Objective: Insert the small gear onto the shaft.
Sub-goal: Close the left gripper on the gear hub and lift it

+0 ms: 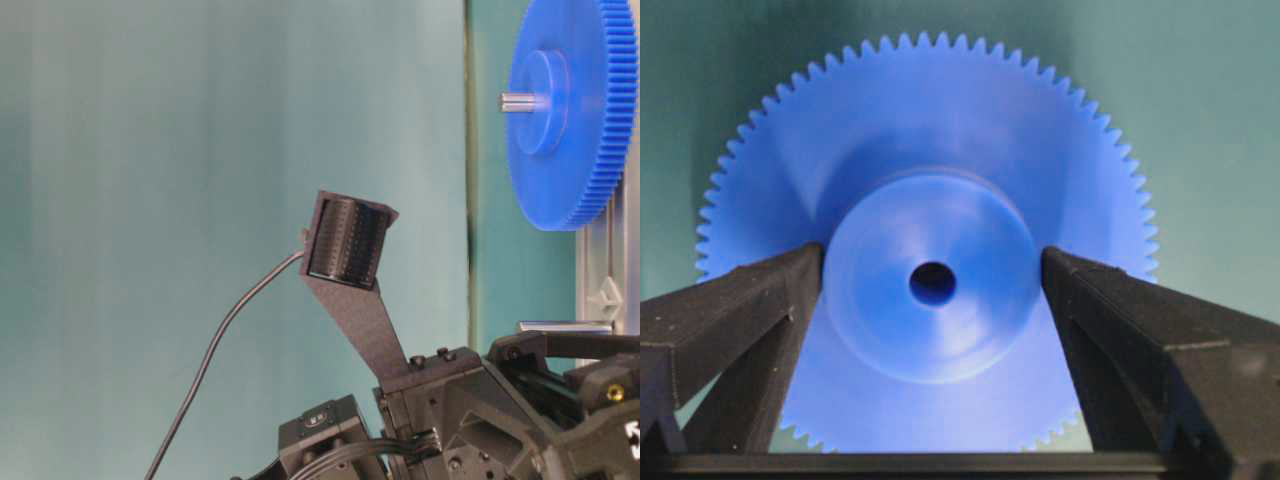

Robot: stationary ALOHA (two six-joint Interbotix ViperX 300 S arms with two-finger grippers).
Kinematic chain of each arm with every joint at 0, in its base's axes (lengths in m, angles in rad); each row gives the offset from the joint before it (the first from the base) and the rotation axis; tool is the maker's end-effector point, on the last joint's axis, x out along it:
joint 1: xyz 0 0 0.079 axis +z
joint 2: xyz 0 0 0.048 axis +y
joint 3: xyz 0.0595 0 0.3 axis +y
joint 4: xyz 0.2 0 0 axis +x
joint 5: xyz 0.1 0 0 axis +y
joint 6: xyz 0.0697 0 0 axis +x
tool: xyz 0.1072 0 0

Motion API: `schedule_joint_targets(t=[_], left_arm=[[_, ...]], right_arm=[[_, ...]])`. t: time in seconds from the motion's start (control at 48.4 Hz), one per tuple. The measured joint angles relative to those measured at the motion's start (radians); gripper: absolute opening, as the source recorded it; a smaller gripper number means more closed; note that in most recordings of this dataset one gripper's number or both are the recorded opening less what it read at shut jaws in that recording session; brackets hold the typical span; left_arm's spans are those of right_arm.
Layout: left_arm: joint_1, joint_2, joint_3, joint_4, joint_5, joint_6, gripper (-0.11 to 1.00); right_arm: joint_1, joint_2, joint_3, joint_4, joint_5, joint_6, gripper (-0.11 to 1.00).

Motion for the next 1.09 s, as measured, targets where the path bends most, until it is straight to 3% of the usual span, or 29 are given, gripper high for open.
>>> schedule_joint_targets(t=[0.475,0.599,0.702,1.095], left_arm=[[-0.002,0.000,-0.002,0.000,0.052,-0.002,0.91],[-0.002,0.000,-0.003,0.000,0.055,-0.002,0.84],[-0.008,0.000,-0.008,0.000,0.057,0.002,0.70],[-0.003,0.002,-0.035,0.000,0.063,0.011,0.70]], right_arm=[[0.000,-0.026,0.011,0.003,0.002,0.000,0.23],[-0.002,-0.026,0.011,0.002,0.000,0.000,0.23],[0.000,-0.028,0.011,0.003,0.002,0.000,0.23],[0.000,-0.031,0.012,0.002,0.000,0.000,0.23]])
